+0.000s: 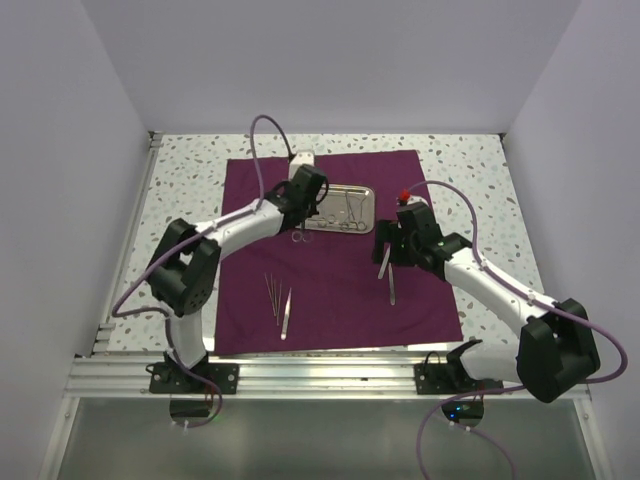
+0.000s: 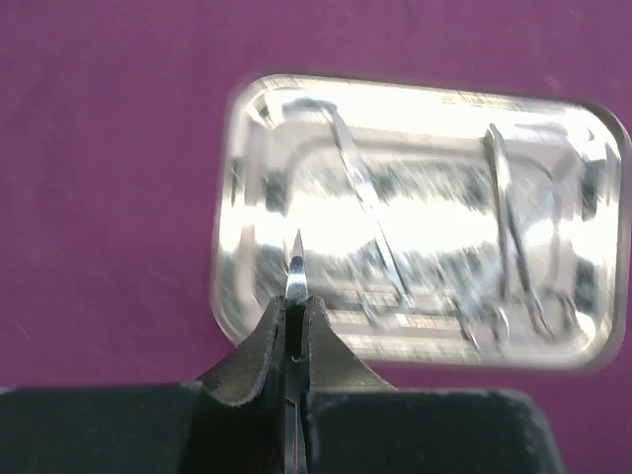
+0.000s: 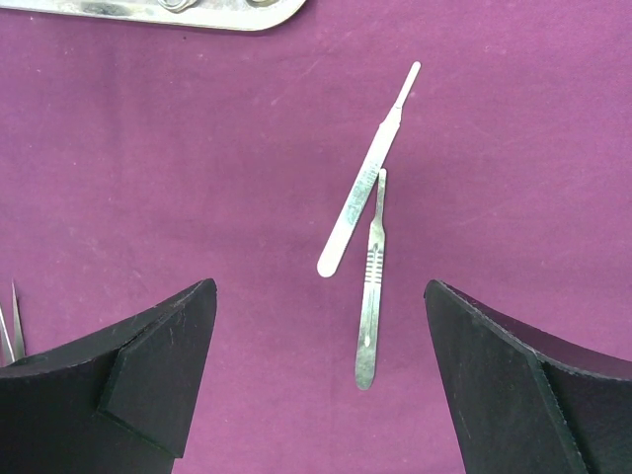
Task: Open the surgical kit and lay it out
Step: Pick up the medical item from the container, then place the medical item in the surgical kit.
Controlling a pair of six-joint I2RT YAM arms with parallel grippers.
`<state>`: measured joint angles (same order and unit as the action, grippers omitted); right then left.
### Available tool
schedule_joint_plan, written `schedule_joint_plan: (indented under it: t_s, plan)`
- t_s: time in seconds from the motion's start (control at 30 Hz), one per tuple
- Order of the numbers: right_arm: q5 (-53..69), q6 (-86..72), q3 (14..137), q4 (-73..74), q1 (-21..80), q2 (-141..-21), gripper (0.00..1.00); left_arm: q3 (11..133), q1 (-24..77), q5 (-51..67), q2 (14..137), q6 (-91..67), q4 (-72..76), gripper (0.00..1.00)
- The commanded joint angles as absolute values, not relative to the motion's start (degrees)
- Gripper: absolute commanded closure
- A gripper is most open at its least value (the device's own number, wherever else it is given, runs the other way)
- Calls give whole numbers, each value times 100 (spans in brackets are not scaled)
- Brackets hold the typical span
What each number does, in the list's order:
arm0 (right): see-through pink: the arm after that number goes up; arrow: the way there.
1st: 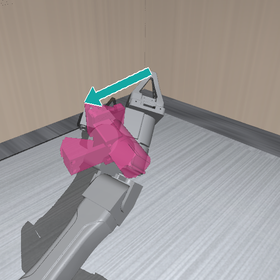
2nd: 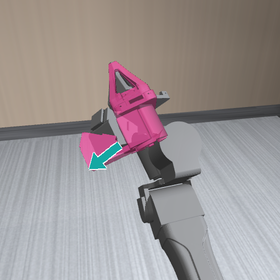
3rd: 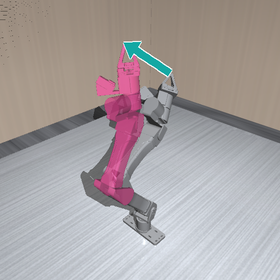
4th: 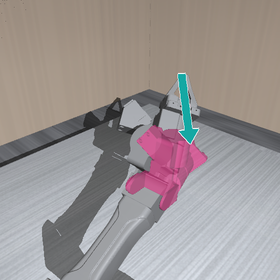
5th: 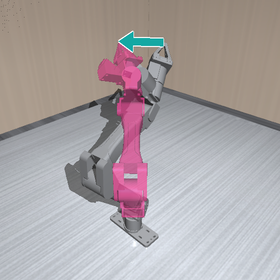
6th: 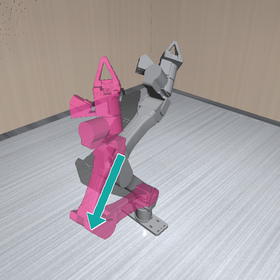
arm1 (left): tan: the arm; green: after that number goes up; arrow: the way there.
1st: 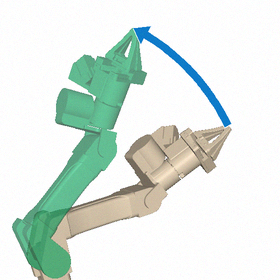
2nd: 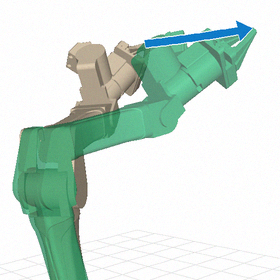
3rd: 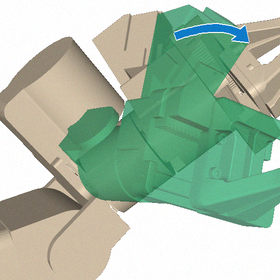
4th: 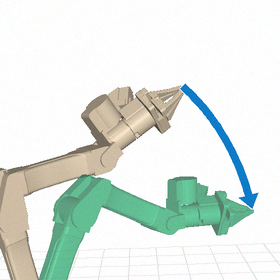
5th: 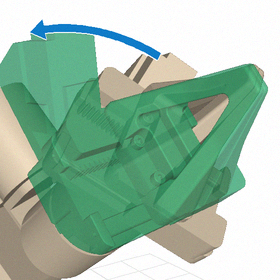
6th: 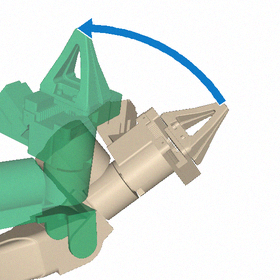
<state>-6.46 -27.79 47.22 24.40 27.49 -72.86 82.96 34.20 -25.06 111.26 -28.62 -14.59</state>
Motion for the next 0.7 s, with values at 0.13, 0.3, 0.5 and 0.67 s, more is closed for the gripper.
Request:
schedule_joint_plan:
  t_s: [0.13, 0.3, 0.5, 0.67]
  plan:
    - [-765, -2707, 4737, 2347, 2760, -7207, 10, 6145, 4692, -3005, 9801, -4567, -1099, 100]
    - [-835, -2716, 4772, 2426, 2768, -7181, 10, 5573, 5747, -3549, 9510, -5360, -1098, 100]
    - [-896, -2821, 4755, 2522, 2769, -7049, 10, 5493, 6398, -3911, 9641, -6152, -1248, 100]
    - [-870, -2900, 4755, 2619, 2760, -6917, 10, 5502, 6556, -3937, 9721, -6425, -1344, 46]
